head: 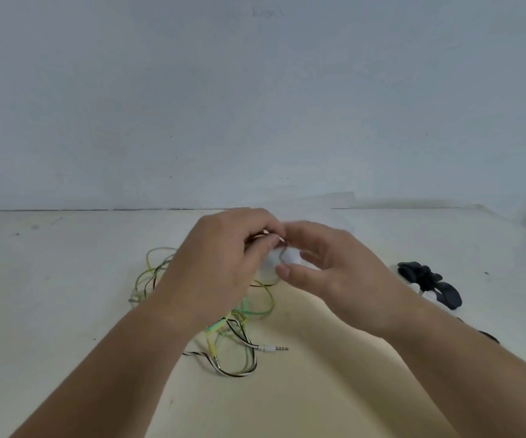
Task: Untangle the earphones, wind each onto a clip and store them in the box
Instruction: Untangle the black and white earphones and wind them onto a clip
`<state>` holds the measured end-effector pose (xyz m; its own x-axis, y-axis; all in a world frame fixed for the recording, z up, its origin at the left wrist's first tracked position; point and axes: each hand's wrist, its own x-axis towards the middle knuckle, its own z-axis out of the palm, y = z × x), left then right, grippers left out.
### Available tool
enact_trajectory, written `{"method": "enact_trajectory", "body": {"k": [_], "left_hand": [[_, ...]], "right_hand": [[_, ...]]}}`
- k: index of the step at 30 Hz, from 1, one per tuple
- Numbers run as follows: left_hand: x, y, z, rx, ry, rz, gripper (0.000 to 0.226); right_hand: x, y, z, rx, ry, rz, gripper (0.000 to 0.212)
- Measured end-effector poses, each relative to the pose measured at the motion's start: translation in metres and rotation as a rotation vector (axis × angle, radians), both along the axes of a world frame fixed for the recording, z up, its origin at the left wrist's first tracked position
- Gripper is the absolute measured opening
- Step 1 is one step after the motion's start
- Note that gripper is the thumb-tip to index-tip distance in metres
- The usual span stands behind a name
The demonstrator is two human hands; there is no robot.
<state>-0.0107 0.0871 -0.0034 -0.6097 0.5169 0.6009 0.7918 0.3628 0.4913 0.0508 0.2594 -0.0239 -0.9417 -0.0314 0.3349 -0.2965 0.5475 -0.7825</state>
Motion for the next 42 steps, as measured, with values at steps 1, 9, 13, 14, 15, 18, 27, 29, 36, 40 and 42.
{"method": "enact_trajectory", "body": {"k": [1,9,13,14,15,18,27,29,36,40,42], "left_hand": [[0.001,0.002,-0.002,0.012,-0.043,-0.027,0.012],[-0.022,-0.010,-0.004,-0.008,-0.231,0.187,0.018],[-0.024,-0.014,-0.008,-0.305,-0.196,0.279,0.019],[-0.026,-0.016,-0.009,-0.335,-0.208,0.292,0.020],[-0.028,-0.018,-0.009,-0.331,-0.225,0.302,0.021],[-0.033,-0.021,-0.007,-0.225,-0.270,0.288,0.019],[-0.016,-0.008,-0.005,-0.172,-0.279,0.113,0.024],[-0.013,-0.005,-0.006,-0.242,-0.233,0.126,0.026],[-0.002,0.003,-0.008,-0.244,-0.118,0.096,0.025],[-0.001,0.004,-0.008,-0.201,-0.136,0.084,0.005],[-0.003,0.000,-0.008,-0.219,-0.184,0.074,0.013]], "right_hand": [[0.003,-0.002,0.004,-0.040,-0.008,0.006,0.013],[-0.003,0.039,0.022,-0.867,0.075,-0.272,0.038],[-0.003,0.044,0.023,-1.186,0.039,-0.120,0.036],[-0.002,0.046,0.026,-1.269,0.044,-0.054,0.038],[-0.001,0.049,0.029,-1.339,0.053,-0.005,0.038],[0.004,0.056,0.035,-1.461,0.084,0.019,0.026],[0.004,0.040,0.021,-0.157,-0.153,-0.396,0.041],[0.004,0.027,0.015,0.068,-0.171,-0.415,0.054],[0.007,0.002,0.011,0.037,-0.086,-0.119,0.021],[0.010,-0.004,0.013,-0.009,-0.155,-0.135,0.014],[0.009,0.002,0.019,-0.132,-0.089,-0.231,0.019]]}}
